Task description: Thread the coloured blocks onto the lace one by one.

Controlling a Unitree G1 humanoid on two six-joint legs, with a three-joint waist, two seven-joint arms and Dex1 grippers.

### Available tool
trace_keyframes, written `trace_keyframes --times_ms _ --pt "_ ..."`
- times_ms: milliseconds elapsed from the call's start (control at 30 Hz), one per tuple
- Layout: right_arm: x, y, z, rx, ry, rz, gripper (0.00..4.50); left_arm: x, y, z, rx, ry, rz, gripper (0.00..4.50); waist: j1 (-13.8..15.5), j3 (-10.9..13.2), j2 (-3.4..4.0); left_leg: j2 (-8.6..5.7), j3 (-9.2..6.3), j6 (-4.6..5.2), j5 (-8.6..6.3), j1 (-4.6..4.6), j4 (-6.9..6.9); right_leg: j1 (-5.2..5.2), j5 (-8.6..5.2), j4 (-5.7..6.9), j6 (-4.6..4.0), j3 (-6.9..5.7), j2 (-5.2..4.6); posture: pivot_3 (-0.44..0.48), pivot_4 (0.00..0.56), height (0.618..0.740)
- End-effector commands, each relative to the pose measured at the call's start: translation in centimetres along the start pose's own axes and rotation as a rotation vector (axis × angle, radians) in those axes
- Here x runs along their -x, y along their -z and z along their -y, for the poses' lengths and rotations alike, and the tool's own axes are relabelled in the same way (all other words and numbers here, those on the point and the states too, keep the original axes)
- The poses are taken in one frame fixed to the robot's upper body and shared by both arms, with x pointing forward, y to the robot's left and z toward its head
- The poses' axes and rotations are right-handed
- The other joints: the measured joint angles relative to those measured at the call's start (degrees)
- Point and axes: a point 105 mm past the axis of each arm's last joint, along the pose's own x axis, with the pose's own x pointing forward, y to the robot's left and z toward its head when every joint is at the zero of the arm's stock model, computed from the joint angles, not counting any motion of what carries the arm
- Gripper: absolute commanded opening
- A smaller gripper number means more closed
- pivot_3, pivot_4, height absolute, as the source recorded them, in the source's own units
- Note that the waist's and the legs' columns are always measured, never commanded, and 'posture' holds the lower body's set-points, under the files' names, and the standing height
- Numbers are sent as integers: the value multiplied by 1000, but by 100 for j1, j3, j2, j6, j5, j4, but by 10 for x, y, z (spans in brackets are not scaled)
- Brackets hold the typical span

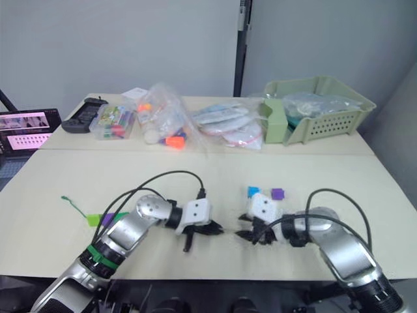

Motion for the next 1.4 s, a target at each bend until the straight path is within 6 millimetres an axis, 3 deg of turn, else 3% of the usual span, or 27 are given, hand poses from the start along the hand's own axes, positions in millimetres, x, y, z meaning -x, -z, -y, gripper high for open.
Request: trace_keyframes --times_ms 33,233,367,800,933,1167,1400 --pt "25 -3 17 -139 258 95 3385 5 -12 -3 -51 -8 13 0 20 0 1 0 0 0 0 0 -1 0 0 2 0 1 0 0 150 740" --pt "35 30 37 -330 718 84 3385 7 -11 -2 -45 -5 11 0 -16 -2 3 1 3 -3 2 4 -3 -2 0 5 0 7 0 0 150 740" --pt "28 37 49 -384 882 106 3385 7 -11 -1 -45 -1 11 0 -58 -4 8 0 6 -11 7 8 -6 -4 0 11 0 10 1 0 150 740" --pt "-8 41 95 -354 936 141 3385 10 -12 -1 -45 -4 9 0 -67 -5 9 -3 12 -10 7 8 -10 -5 0 7 0 10 1 0 150 740" --pt "-16 45 101 -367 926 147 3385 11 -12 -1 -45 -7 8 0 -69 -5 9 -2 11 -10 7 8 -12 -4 0 8 0 9 1 0 150 740" --pt "-14 45 98 -402 933 188 1230 12 -11 -3 -45 -9 6 0 -60 -5 10 -3 8 -10 7 7 -11 -4 1 10 0 10 0 0 150 740" --pt "4 29 92 -417 991 259 1216 11 -12 -3 -46 -7 10 0 -59 -5 10 -3 6 -10 7 6 -12 -5 1 10 1 10 -1 0 150 740"
